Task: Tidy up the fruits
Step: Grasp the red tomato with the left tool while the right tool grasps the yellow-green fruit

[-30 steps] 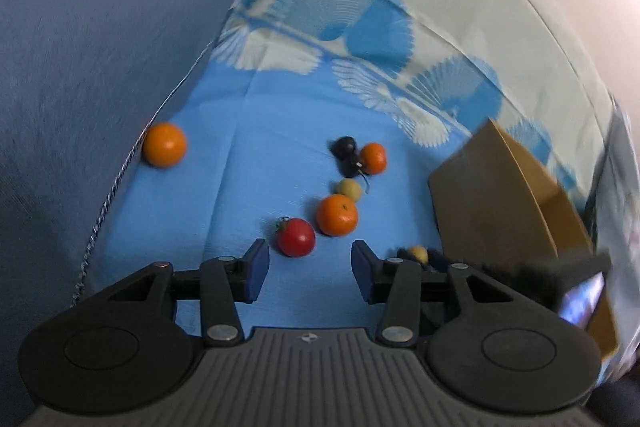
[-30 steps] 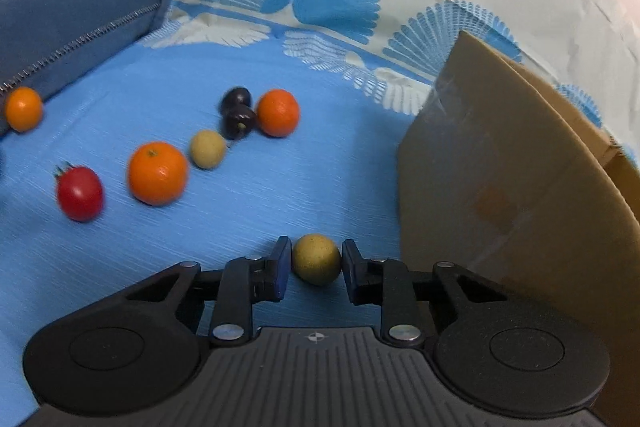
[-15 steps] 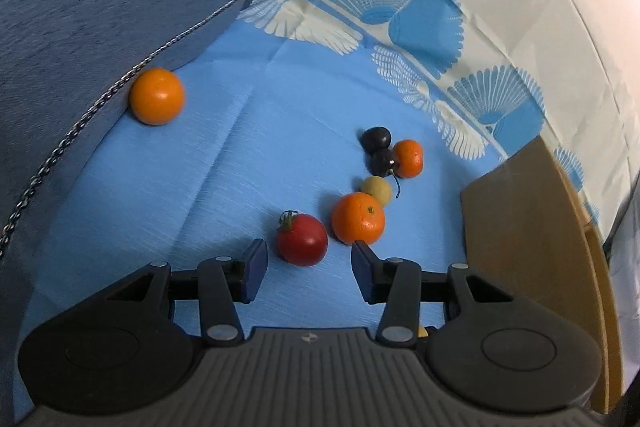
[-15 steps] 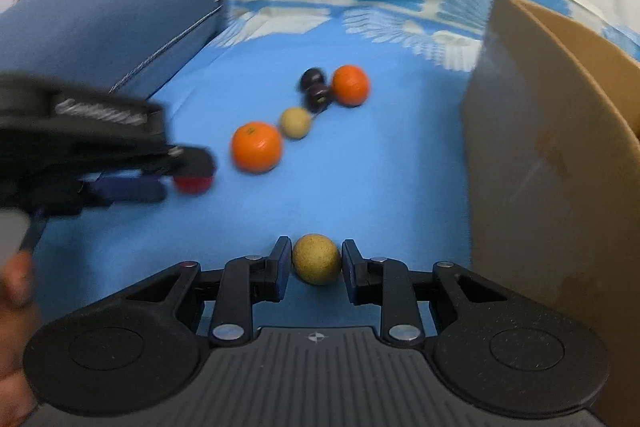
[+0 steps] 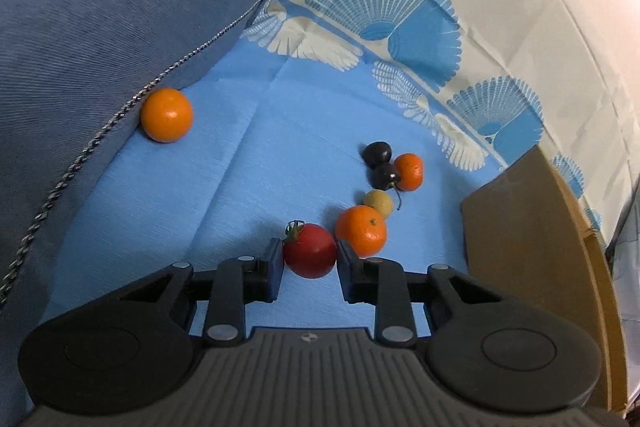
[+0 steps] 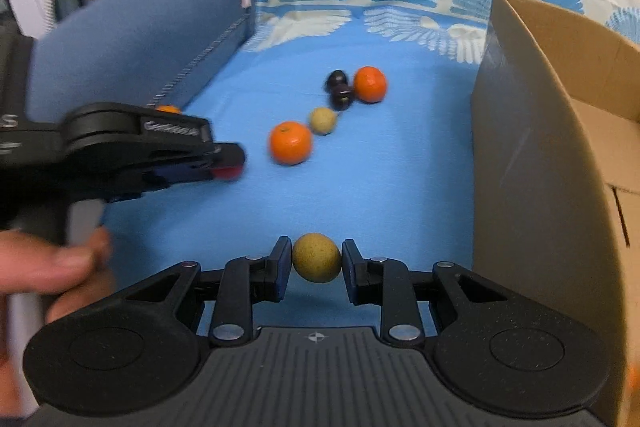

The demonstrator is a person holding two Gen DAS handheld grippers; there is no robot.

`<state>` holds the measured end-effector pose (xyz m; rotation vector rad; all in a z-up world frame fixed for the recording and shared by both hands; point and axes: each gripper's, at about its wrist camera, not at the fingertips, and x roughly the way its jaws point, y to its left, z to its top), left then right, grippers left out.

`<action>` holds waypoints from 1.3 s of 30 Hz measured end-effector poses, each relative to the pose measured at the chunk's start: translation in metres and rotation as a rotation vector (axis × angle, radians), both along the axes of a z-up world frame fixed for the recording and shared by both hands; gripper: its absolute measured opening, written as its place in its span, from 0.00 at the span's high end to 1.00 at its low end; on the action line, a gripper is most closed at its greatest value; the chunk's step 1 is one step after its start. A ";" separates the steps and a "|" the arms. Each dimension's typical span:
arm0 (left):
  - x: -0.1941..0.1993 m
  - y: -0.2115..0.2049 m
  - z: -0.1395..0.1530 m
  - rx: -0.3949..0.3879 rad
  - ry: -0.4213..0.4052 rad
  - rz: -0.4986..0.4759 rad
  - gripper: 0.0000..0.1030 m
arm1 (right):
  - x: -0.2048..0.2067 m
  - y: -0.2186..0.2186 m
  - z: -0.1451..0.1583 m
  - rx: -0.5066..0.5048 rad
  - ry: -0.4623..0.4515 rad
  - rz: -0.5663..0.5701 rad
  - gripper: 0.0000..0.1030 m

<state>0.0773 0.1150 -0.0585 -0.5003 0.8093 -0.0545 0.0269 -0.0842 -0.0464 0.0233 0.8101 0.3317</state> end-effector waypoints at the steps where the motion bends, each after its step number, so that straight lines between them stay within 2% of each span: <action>1: -0.003 0.000 0.003 0.008 0.002 -0.012 0.69 | -0.006 -0.001 0.003 0.010 0.008 0.016 0.73; 3: -0.007 -0.004 0.014 0.057 0.015 -0.064 0.69 | -0.021 -0.002 0.006 0.018 0.022 0.049 0.73; 5: -0.007 -0.008 0.022 0.100 0.063 -0.153 0.69 | -0.033 -0.005 0.008 0.034 0.041 0.056 0.73; 9: -0.021 -0.015 0.028 0.262 0.162 -0.294 0.69 | -0.034 -0.007 0.004 0.029 0.065 0.028 0.73; 10: -0.024 -0.016 0.025 0.267 0.193 -0.318 0.69 | -0.033 -0.007 0.000 0.028 0.081 0.019 0.73; 12: -0.031 -0.017 0.027 0.258 0.192 -0.356 0.69 | -0.028 -0.009 -0.010 0.028 0.126 -0.005 0.73; 16: -0.037 -0.023 0.021 0.281 0.219 -0.388 0.69 | -0.026 -0.009 -0.026 0.011 0.173 -0.026 0.72; 19: -0.035 -0.035 0.014 0.321 0.250 -0.412 0.69 | -0.027 -0.009 -0.029 0.010 0.165 -0.028 0.72; 26: -0.035 -0.045 0.009 0.382 0.247 -0.425 0.69 | -0.029 -0.011 -0.032 0.013 0.171 0.004 0.72; 39: -0.036 -0.051 0.013 0.397 0.203 -0.422 0.70 | -0.030 -0.011 -0.029 0.011 0.143 -0.007 0.72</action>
